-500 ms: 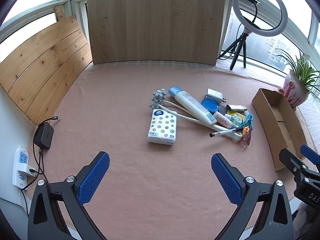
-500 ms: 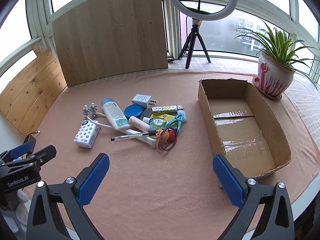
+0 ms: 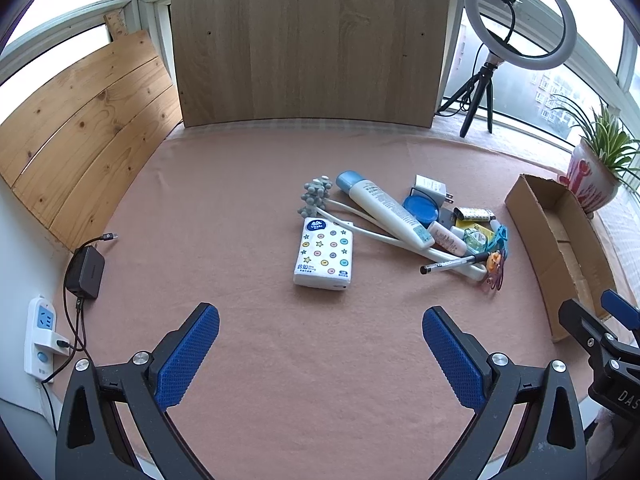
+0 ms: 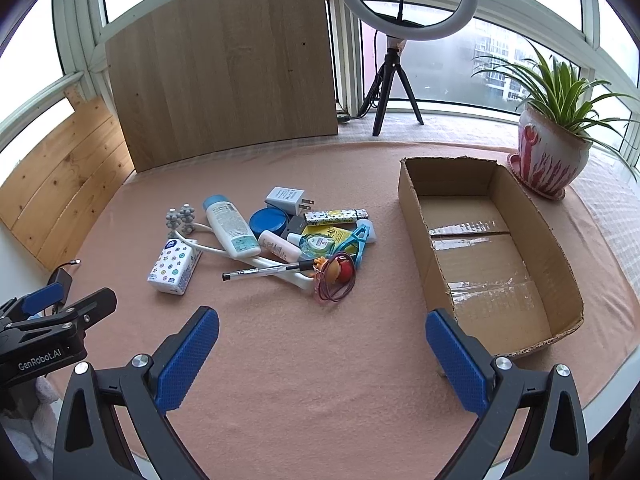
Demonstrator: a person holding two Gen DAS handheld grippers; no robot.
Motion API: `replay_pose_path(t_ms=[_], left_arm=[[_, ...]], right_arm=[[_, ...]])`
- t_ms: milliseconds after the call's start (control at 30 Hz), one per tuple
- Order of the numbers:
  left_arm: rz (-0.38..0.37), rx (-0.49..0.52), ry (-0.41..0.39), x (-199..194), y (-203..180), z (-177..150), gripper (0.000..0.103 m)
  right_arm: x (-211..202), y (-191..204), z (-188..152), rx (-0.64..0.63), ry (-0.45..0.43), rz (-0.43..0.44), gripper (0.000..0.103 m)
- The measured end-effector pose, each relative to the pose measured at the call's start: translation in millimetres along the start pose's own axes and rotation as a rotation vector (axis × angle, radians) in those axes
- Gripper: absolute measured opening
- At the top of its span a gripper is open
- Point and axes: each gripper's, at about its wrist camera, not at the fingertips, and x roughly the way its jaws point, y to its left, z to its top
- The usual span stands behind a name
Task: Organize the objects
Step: 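Move the right tool toward the white Vinda tissue pack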
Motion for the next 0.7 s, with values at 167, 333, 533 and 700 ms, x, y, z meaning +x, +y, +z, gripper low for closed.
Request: replay_pose_path(t_ms=[167,333,533,700], left_arm=[[0.0,-0.001,0.004,3.8,0.3,1.4,0.103],[0.003,0.0,0.013,9.3,-0.1,2.3,0.103],[0.004,-0.002,0.023,15.7,1.6,3.7,0.103],[0.001,-0.003,0.029,20.3,1.9,4.5,0.103]], right_arm=[[3.3,0.1,0.5,0.002,0.01,0.004,0.102],[6.1,0.1,1.8,0.001,0.014,0.004,0.102],[9.0,1.0,3.0,-0.001,0.022,0.005,0.102],[12.6,2.6,4.0,-0.004,0.031,0.007,0.102]])
